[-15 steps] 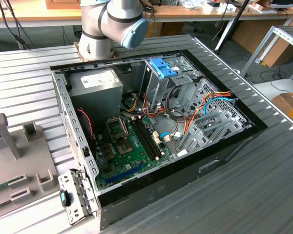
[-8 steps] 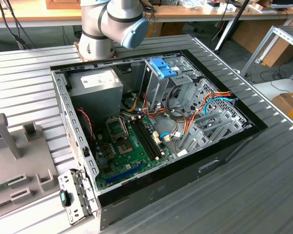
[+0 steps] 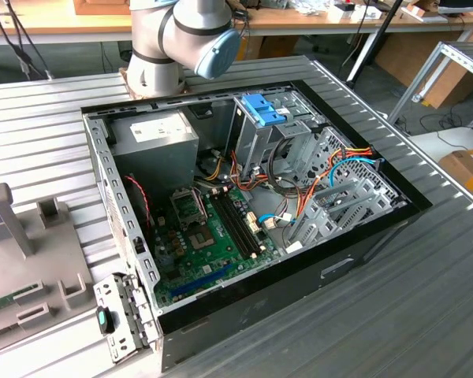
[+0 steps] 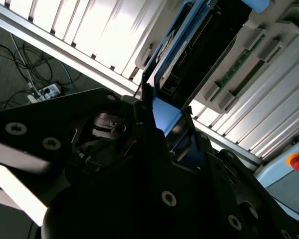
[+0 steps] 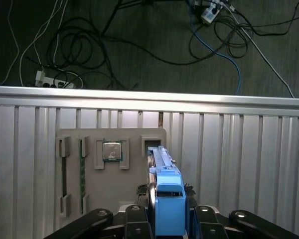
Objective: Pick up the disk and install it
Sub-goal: 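Pick up the disk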
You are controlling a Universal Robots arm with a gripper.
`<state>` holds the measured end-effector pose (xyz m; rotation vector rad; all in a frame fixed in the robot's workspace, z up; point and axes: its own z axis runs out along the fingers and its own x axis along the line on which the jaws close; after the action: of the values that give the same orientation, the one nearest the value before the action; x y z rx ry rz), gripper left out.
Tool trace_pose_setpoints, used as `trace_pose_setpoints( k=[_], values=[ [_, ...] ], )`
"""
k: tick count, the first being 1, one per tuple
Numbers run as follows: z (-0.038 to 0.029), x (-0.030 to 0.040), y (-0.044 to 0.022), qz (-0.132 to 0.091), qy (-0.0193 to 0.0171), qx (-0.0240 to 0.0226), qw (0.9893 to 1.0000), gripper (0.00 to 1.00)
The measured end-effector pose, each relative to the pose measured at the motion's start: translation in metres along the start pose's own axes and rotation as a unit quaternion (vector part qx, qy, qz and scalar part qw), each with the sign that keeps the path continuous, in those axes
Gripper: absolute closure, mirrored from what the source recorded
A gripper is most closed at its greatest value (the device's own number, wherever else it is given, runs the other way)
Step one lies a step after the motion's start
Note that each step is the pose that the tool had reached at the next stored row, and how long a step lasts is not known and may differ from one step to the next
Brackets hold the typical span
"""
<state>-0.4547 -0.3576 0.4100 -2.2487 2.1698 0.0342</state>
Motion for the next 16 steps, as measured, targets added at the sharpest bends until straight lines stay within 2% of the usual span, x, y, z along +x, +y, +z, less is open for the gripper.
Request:
trace_pose_setpoints(
  k=[2,4,11,14,16],
  values=[
    [-0.0063,-0.0002,0.0000,0.000,0.0000,-0.0001,1.0000,0.64],
    [-0.0173,-0.0005,-0.0001,0.000,0.0000,0.0000,1.0000,0.64],
    [-0.0195,-0.0005,-0.0001,0.000,0.0000,-0.0001,1.0000,0.64],
    [-0.0235,-0.0006,-0.0002,0.000,0.0000,0.0000,1.0000,0.64],
    [-0.0288,-0.0008,-0.0001,0.000,0.0000,0.0000,1.0000,0.64]
  ],
)
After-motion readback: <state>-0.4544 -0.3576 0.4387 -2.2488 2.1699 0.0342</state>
